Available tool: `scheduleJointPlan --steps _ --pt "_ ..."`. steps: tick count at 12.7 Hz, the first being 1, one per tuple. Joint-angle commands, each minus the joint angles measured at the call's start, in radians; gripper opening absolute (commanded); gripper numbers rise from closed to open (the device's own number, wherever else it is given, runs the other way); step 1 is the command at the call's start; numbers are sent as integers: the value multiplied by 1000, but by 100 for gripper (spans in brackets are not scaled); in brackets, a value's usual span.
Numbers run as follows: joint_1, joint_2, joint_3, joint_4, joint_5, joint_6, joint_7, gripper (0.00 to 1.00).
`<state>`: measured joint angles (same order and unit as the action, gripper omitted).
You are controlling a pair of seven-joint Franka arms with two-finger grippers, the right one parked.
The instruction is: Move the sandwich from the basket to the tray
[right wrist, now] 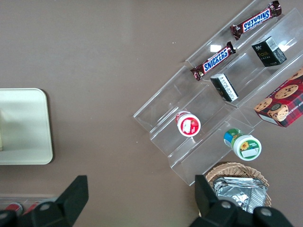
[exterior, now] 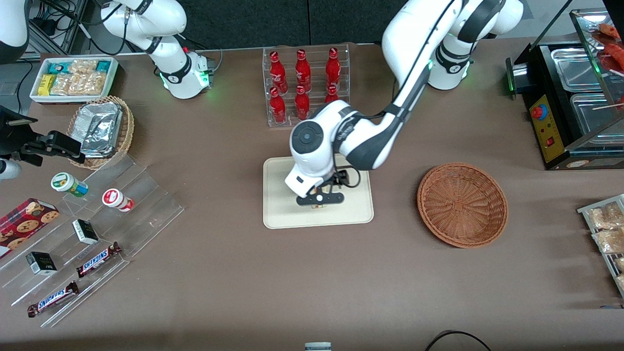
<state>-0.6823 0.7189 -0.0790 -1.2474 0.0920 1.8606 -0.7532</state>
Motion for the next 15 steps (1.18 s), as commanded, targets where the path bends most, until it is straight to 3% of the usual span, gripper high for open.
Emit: scheduleJointPlan --steps 1,5,8,15 --pt "107 -82 -15 -41 -27 -61 179 100" --pt "203 -150 -1 -87 -21 -155 261 100" --pt "323 -229 -2 -162 -38 -161 453 100" --pt "463 -381 -4 -315 -71 -149 595 100"
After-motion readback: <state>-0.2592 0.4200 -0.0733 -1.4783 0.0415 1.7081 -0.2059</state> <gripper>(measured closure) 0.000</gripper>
